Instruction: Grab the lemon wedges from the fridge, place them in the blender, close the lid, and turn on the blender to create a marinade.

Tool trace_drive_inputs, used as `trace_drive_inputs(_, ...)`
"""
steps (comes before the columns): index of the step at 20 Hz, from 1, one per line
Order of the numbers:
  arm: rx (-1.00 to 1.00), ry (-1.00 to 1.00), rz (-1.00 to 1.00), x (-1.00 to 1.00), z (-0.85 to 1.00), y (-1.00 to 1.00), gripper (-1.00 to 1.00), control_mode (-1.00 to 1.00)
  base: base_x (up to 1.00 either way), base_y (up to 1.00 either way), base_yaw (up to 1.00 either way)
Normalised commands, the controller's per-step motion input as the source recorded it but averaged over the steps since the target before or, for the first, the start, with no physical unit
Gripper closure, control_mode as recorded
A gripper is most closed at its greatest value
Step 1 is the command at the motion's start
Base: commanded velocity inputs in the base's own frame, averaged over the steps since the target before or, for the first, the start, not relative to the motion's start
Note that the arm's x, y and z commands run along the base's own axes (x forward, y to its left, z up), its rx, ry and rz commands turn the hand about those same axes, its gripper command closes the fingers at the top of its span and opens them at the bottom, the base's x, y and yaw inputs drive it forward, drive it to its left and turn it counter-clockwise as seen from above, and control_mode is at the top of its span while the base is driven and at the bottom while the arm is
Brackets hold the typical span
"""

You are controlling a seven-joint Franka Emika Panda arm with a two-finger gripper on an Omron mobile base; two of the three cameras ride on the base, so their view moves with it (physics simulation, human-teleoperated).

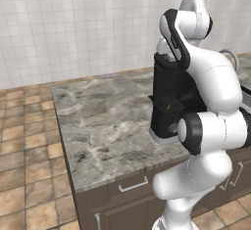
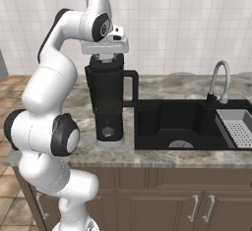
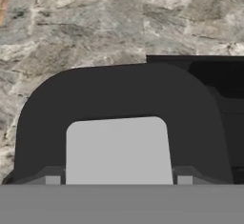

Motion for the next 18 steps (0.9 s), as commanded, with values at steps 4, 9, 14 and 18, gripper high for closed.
trace_drive_inputs(4, 0.0, 0.0, 0.0, -0.1, -0.01, 0.07, 1.0, -1.0, 0.0, 0.0, 0.0)
trace_drive_inputs(9, 0.0, 0.05, 0.0, 0.0, 0.0, 0.01, 1.0, -1.0, 0.0, 0.0, 0.0)
trace_drive_inputs(14, 0.0, 0.18, 0.0, 0.02, 0.0, 0.0, 1.0, -1.0, 0.0, 0.0, 0.0)
trace_drive_inputs(18, 0.0, 0.11, 0.0, 0.08, 0.0, 0.0, 1.0, -1.0, 0.0, 0.0, 0.0)
